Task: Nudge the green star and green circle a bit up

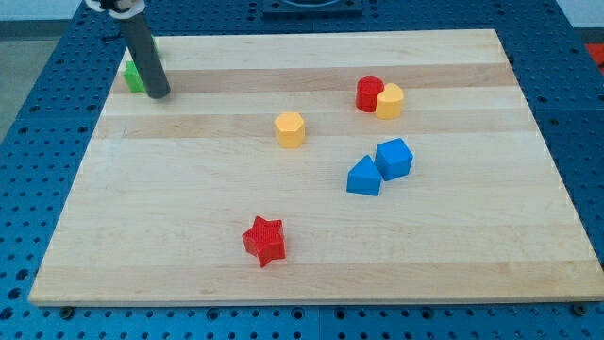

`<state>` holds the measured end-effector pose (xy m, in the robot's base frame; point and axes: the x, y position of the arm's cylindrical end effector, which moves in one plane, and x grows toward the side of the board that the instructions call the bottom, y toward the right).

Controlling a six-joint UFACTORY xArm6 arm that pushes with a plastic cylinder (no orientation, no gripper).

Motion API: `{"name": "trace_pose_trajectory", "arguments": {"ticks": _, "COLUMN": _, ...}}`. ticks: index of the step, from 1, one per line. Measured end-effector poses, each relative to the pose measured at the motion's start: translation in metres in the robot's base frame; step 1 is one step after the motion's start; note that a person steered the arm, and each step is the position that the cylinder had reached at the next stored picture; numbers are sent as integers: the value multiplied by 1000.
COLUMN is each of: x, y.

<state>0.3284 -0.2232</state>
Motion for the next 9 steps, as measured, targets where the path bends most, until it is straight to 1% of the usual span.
{"name": "trace_pose_trajectory", "arguments": {"ticks": 1, "x": 6, "y": -8}}
{"name": "trace_pose_trajectory", "arguments": {"ticks": 2, "x": -2, "y": -23}}
{"name": "trace_pose_trajectory", "arguments": {"ticks": 3, "x": -17, "y": -25}}
{"name": "trace_pose_trajectory", "arguments": {"ticks": 5, "x": -29, "y": -25}}
{"name": "trace_pose_trajectory", "arguments": {"ticks": 6, "x": -17, "y": -27}}
{"name": "trace_pose_trajectory", "arguments": {"ticks": 7, "x": -19, "y": -35}}
{"name": "trace_pose_trajectory", "arguments": {"ticks": 9, "x": -42, "y": -39}}
